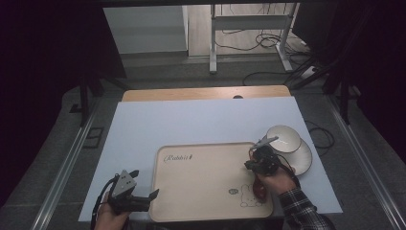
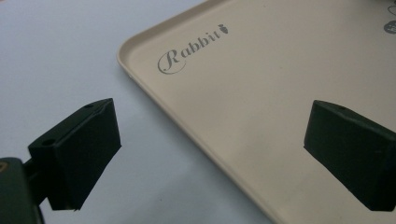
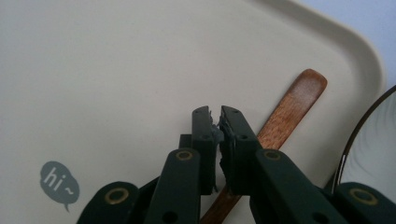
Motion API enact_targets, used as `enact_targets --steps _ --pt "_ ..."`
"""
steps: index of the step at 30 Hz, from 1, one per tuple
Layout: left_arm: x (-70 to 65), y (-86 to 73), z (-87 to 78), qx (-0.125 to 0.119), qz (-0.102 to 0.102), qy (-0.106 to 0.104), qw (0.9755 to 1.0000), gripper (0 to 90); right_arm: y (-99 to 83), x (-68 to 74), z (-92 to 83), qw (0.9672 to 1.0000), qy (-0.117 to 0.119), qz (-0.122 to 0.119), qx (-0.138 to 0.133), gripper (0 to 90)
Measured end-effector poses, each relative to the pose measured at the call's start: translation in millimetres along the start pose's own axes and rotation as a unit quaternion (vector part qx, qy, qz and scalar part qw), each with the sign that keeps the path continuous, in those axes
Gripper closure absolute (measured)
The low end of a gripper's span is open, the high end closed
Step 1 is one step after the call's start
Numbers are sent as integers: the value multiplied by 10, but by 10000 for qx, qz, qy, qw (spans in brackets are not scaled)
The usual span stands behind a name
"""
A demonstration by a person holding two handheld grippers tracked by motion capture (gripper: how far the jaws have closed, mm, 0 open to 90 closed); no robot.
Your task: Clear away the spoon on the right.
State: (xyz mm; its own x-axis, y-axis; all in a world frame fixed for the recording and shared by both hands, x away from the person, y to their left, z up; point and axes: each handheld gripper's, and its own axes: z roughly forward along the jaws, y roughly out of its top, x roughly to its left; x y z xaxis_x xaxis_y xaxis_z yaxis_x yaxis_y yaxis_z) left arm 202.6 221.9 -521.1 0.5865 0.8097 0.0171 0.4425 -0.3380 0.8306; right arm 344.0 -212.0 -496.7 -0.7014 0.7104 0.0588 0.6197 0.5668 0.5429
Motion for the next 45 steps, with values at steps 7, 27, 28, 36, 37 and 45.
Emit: enact_targets --steps 7,27,28,36,37,45 --pt "-2 0 1 1 2 -5 10000 34 -4 15 -56 9999 35 -24 -161 807" --pt "-5 0 2 10 17 0 10000 34 -110 51 -263 9987 27 -47 -514 655" --pt "-5 0 2 10 17 0 10000 34 -110 51 -263 9987 27 -47 -514 655" --pt "-6 0 2 11 20 1 10000 34 -157 45 -278 9982 -20 -114 -595 500" --pt "-6 0 2 11 20 1 10000 34 -157 45 -278 9982 -20 -114 -595 500" --pt "-7 0 2 13 9 -2 10000 35 -196 40 -332 9967 -54 -137 -802 300"
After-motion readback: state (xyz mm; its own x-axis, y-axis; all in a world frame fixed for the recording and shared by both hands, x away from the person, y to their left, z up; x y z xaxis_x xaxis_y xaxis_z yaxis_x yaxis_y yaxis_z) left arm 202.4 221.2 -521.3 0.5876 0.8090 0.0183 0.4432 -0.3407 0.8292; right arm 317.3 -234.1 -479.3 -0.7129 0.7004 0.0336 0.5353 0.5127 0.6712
